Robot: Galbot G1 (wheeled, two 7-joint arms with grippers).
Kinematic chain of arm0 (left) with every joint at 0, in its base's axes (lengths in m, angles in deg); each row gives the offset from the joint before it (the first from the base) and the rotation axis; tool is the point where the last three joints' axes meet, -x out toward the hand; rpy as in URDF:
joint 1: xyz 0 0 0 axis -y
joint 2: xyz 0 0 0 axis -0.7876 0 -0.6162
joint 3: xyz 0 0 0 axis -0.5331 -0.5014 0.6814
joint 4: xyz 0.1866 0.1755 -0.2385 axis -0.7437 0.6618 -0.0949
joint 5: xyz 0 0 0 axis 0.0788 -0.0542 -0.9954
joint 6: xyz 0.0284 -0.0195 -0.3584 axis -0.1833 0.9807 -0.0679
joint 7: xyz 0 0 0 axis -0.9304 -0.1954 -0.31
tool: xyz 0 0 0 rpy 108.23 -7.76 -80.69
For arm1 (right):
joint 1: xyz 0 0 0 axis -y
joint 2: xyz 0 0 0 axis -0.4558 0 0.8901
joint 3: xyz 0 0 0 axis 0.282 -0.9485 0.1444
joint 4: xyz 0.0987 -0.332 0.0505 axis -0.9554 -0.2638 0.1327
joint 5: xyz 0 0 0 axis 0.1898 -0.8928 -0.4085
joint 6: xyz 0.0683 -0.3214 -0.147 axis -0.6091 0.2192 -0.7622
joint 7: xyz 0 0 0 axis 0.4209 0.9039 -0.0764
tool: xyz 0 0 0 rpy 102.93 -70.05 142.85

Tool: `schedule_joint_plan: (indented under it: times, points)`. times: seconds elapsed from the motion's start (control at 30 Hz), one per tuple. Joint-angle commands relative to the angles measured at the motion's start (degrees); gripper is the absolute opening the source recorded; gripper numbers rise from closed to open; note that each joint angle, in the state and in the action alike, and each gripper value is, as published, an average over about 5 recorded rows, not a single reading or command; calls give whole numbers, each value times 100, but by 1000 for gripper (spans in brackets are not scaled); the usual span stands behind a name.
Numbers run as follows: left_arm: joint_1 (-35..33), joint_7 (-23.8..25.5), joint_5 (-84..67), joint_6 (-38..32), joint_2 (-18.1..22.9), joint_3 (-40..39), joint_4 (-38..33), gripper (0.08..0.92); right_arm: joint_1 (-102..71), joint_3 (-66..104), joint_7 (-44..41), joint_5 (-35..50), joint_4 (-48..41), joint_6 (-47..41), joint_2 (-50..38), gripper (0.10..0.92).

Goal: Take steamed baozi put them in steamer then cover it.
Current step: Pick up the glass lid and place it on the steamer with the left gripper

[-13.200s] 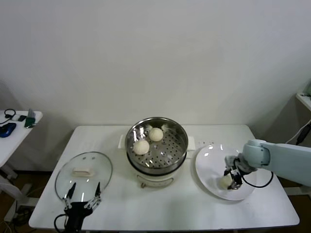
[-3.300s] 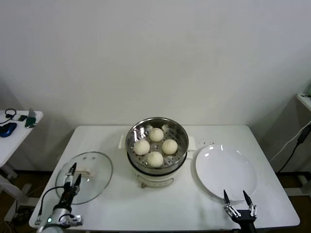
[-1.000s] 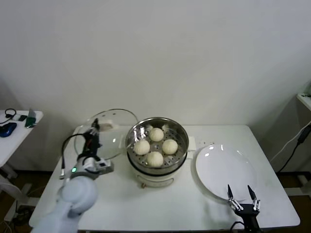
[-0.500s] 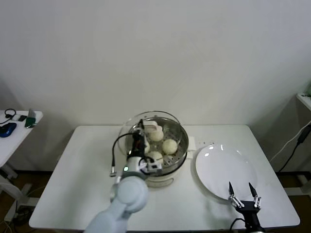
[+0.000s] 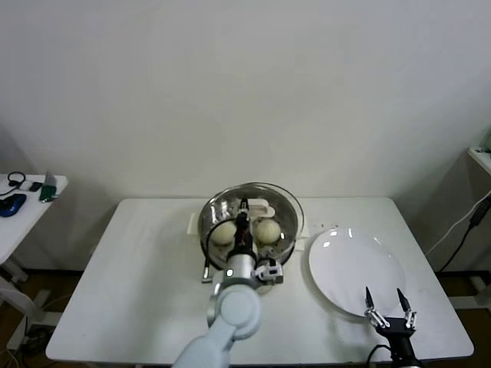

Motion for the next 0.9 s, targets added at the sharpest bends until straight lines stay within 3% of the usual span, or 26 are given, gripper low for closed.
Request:
schedule_joint_plan:
  times: [0.03, 0.73, 0.9]
  points:
    - [-102, -144, 551, -42, 242, 94, 371, 141, 27, -6, -9, 28, -10, 33, -12, 823]
    - [-148, -204, 130, -16, 121, 72, 223, 148, 14, -42, -26, -6, 15, -27, 66, 823]
    - [-217, 106, -463, 196, -166, -137, -458, 267, 2, -56, 162, 35, 60, -209, 51, 823]
